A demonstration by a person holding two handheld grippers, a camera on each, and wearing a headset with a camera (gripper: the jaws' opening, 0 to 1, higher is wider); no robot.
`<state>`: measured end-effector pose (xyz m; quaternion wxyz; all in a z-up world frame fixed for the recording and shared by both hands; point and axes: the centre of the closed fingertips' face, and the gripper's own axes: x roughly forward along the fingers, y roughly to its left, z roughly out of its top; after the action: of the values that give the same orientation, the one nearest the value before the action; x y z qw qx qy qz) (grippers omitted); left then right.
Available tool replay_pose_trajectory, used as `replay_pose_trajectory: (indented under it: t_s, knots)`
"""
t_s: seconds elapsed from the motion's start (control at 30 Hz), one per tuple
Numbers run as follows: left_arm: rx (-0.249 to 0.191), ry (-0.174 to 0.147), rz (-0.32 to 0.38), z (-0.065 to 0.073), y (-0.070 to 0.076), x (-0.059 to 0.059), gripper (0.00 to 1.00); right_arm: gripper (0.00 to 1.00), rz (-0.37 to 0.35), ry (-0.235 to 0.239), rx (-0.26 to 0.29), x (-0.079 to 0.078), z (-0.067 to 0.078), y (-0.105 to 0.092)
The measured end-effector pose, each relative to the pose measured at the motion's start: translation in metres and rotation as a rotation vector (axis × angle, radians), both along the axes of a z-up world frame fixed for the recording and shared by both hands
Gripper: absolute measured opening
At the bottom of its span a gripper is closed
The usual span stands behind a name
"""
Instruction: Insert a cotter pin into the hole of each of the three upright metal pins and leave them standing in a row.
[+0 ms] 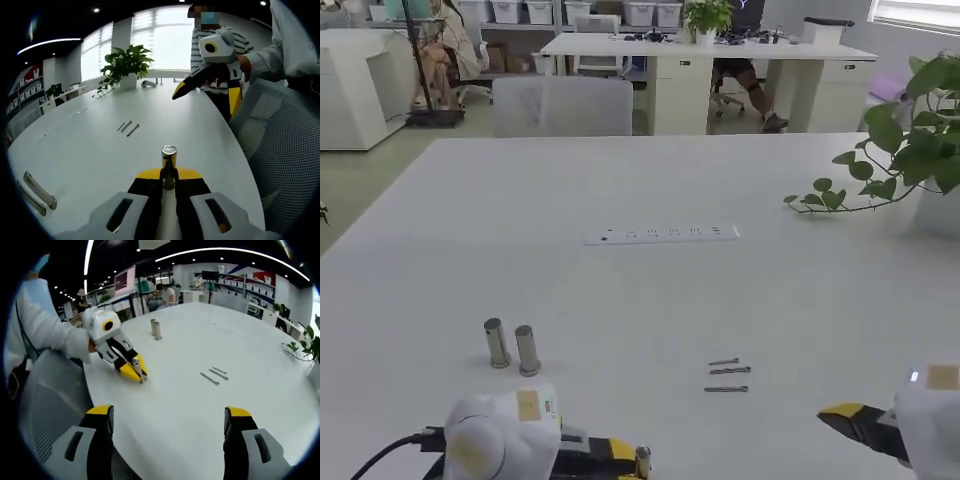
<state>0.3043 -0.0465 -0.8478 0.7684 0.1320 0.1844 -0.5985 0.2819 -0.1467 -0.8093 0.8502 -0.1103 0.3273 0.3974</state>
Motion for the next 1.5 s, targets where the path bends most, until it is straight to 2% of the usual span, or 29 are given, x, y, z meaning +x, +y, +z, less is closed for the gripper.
replay_pose_trajectory:
  t_s: [0.17,0.2,0.37,0.77,0.83,0.87,1.03,1.2,1.3,1.5]
  knots:
    - [-0.01,0.001,0.004,0.0,0.0,0.0,0.07,0.93,0.003,0.002,0.0,0.001,0.0,0.001]
    - [-0.008,-0.008,0.007,0.0,0.0,0.001,0.07,0.93,0.005,0.003,-0.001,0.0,0.0,0.001]
    - [-0.011,-0.015,0.012,0.001,0.0,0.003,0.07,0.93,0.009,0.003,-0.006,0.001,0.001,0.001]
    - [-0.018,-0.002,0.022,0.002,0.0,0.005,0.08,0.93,0.013,0.002,-0.014,0.002,0.002,-0.002]
    - [-0.042,0.013,0.038,0.005,0.0,0.006,0.16,0.93,0.014,0.003,-0.016,0.001,0.002,-0.002]
    - [-0.042,0.006,0.038,0.007,0.0,0.007,0.16,0.93,0.014,0.003,-0.014,0.002,0.002,-0.002]
    - [-0.049,0.015,0.053,0.013,0.005,0.008,0.21,0.93,0.016,0.0,-0.012,0.002,0.003,-0.001]
    - [-0.078,0.028,0.082,0.028,0.015,0.009,0.3,0.93,0.017,-0.002,-0.005,0.004,0.003,0.001]
    - [-0.104,0.025,0.1,0.042,0.02,0.01,0.35,0.93,0.02,-0.003,-0.002,0.005,0.003,0.002]
    - [-0.119,0.025,0.124,0.059,0.031,0.006,0.44,0.93,0.032,-0.008,0.007,0.006,0.004,0.005]
